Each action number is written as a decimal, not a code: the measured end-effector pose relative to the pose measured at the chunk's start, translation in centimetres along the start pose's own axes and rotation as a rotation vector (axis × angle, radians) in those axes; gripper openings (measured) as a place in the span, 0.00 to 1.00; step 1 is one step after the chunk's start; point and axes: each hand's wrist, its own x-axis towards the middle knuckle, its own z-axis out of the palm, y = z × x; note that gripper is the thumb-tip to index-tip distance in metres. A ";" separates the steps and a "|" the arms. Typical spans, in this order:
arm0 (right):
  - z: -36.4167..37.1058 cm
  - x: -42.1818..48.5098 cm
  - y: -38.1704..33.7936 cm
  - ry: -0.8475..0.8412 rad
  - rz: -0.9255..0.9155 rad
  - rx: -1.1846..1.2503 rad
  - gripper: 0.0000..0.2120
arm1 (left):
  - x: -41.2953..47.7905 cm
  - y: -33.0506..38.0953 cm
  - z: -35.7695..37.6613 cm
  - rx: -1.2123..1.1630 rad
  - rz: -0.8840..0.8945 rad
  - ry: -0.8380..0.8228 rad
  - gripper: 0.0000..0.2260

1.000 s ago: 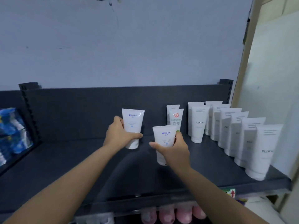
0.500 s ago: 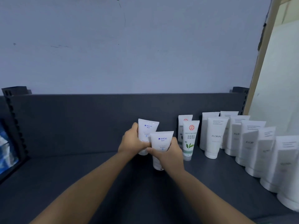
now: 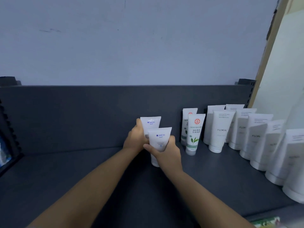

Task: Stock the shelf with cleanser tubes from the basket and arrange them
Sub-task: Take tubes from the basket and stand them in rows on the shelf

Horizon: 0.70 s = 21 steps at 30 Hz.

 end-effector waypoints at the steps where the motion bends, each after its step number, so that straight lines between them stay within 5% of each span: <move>1: 0.1 -0.1 0.0 0.000 0.003 -0.003 0.30 | 0.2 -0.4 -0.2 0.081 0.036 -0.001 0.18; 7: 0.9 -0.3 -0.7 -0.015 0.001 -0.021 0.30 | 1.4 -3.0 -1.3 0.029 0.123 -0.129 0.17; 13: 1.8 -0.1 -0.8 -0.021 0.018 -0.046 0.31 | 1.9 -3.4 -1.0 -0.032 0.133 -0.080 0.08; 21: 2.1 0.0 -0.3 -0.027 0.022 -0.071 0.28 | 2.4 -3.5 -0.2 -0.008 0.080 -0.015 0.11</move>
